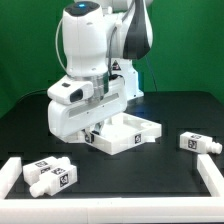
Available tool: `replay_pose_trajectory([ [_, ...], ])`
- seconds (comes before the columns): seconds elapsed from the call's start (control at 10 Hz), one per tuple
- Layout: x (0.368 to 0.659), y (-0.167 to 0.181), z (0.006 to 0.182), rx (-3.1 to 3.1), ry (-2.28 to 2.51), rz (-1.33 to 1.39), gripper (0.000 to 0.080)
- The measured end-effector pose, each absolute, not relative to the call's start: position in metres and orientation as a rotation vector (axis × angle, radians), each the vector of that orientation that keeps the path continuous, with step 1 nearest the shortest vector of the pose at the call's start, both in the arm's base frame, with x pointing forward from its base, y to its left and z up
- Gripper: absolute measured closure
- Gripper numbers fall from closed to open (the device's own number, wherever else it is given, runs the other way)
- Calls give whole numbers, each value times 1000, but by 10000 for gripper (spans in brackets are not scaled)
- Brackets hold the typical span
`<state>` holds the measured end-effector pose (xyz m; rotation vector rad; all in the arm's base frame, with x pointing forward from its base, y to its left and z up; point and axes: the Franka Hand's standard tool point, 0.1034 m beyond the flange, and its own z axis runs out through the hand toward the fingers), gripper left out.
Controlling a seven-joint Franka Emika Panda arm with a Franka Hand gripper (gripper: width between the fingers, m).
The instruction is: Assemble one leg
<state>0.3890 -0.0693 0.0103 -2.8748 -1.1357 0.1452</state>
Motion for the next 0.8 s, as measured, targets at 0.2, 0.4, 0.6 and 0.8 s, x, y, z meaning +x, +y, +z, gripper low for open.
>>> replay_pose_trajectory([
  [0.2, 389, -65, 16, -2957, -928, 137, 745],
  [0.4, 395, -60, 38, -2993, -665, 226, 745],
  [0.6, 422, -61, 72, -3007, -412, 297, 745],
  [0.8, 452, -54, 89, -3033, -257, 316, 745],
])
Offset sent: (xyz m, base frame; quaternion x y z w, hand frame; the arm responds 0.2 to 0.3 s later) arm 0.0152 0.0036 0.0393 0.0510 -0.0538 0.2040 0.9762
